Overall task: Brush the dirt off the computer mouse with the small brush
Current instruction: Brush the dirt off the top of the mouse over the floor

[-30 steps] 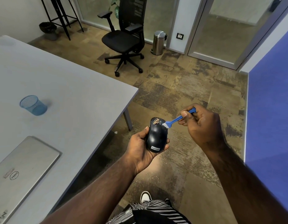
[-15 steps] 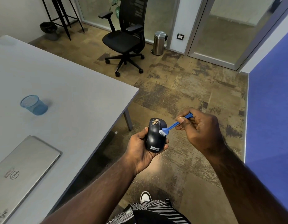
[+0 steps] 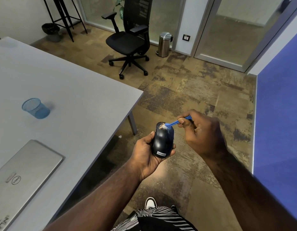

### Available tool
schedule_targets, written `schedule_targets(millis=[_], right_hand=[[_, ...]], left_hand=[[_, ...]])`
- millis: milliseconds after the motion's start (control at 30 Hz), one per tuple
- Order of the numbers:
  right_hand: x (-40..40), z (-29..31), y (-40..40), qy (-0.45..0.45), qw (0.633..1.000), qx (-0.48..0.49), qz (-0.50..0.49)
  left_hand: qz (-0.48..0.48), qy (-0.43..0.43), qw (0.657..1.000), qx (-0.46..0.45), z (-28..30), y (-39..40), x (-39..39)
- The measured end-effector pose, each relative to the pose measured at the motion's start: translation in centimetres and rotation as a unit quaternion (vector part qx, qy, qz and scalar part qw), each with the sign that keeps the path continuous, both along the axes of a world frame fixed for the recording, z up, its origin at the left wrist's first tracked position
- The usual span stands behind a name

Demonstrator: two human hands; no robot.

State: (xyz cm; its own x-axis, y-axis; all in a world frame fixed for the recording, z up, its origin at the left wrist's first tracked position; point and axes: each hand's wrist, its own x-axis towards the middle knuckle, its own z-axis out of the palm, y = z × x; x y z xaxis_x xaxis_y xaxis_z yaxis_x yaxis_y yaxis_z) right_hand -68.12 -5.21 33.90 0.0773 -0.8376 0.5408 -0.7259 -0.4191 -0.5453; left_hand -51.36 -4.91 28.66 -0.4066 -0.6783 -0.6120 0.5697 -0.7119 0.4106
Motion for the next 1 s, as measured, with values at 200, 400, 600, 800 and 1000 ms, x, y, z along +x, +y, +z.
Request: schedule_targets(millis=[200, 400, 600, 800, 1000], right_hand=[[0.3, 0.0, -0.1, -0.004, 1.0, 0.006, 0.027], [-0.1, 0.0, -1.1, -0.01, 1.0, 0.021, -0.006], [-0.3, 0.1, -1.4, -0.007, 0.999, 0.034, -0.007], [0.0, 0.5, -1.7, 0.009, 0.999, 0.035, 0.005], [0.1, 1.0, -2.0, 0.013, 0.998, 0.061, 0.013]], left_hand=[[-0.002, -0.003, 1.0, -0.004, 0.1, 0.0, 0.1], [-0.007, -0.004, 1.0, -0.001, 0.2, 0.1, 0.1], [-0.009, -0.003, 1.0, 0.0, 0.5, 0.2, 0.0], [-0.011, -0.001, 1.0, 0.0, 0.6, 0.2, 0.0], [-0.016, 0.003, 1.0, 0.0, 0.8, 0.3, 0.1]])
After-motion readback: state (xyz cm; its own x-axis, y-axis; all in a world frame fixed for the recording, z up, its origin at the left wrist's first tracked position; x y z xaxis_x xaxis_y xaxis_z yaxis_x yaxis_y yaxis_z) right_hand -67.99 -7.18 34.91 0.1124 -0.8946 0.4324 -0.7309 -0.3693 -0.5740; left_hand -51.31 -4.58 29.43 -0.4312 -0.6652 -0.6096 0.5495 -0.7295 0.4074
